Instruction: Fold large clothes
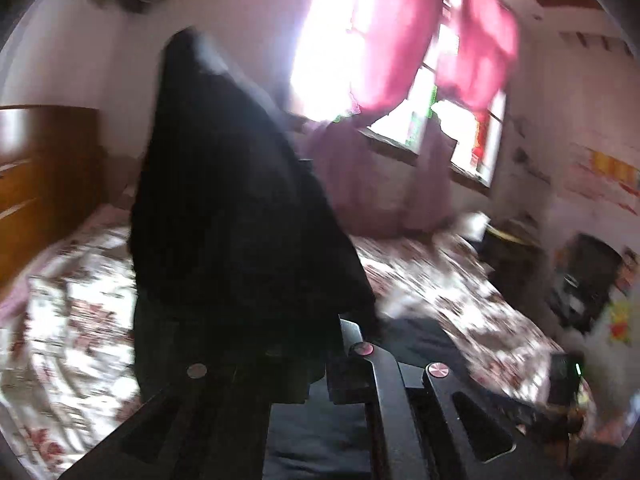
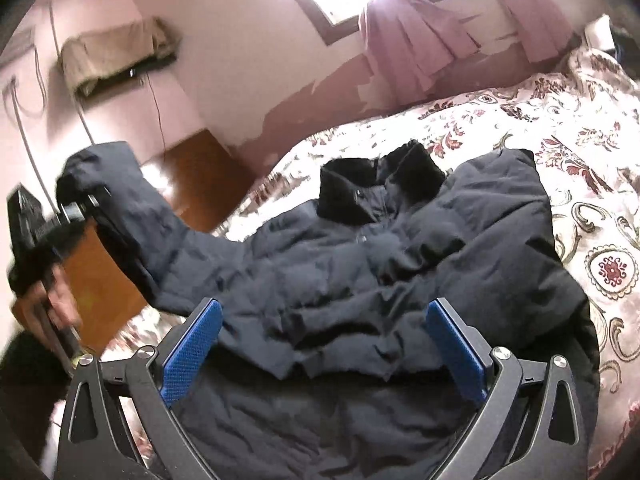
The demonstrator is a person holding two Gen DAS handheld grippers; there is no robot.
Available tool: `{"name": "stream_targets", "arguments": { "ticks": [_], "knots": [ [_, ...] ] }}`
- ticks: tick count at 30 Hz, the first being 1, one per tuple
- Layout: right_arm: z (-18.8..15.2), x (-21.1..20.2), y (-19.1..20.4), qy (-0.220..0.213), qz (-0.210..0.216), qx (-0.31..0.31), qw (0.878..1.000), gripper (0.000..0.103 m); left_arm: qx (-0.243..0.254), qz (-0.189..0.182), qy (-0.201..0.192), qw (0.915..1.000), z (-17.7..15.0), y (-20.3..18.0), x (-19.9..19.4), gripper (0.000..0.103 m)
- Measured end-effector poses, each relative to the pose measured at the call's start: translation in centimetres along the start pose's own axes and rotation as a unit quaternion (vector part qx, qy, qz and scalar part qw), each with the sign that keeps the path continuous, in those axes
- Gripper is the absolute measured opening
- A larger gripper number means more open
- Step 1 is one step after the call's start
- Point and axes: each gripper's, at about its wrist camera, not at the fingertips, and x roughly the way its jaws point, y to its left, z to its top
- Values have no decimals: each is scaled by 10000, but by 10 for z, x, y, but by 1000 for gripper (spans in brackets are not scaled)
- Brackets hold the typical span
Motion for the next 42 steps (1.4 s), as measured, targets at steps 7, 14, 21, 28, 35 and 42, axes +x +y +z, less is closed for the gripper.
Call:
{"name": "stream_targets", "arguments": {
  "ticks": [7, 14, 21, 28, 35, 42],
  "knots": [
    [11, -12, -42, -92, 473, 773, 9958, 101, 201, -684, 1055, 9919, -63, -64, 63, 5],
    [-7, 8, -86, 128, 1041, 1734, 9792, 101, 333, -649, 2231, 9721, -144, -88, 124, 5],
    [-23, 52, -105, 500, 1391, 2382, 9599, 101, 726, -296, 2630, 9616, -169, -96, 133, 10],
    [-33, 75, -101, 730, 1275, 2568, 9552, 98, 854, -769, 2589, 9590, -178, -113, 119, 74],
    [-39, 89, -80, 1290, 200, 2067, 9697, 12, 548, -396, 2272, 9715, -157, -96, 89, 78],
    [0, 52, -38, 456, -434, 842, 9945, 4, 9, 596, 1897, 9800, -125, -30, 56, 83]
  ]
}}
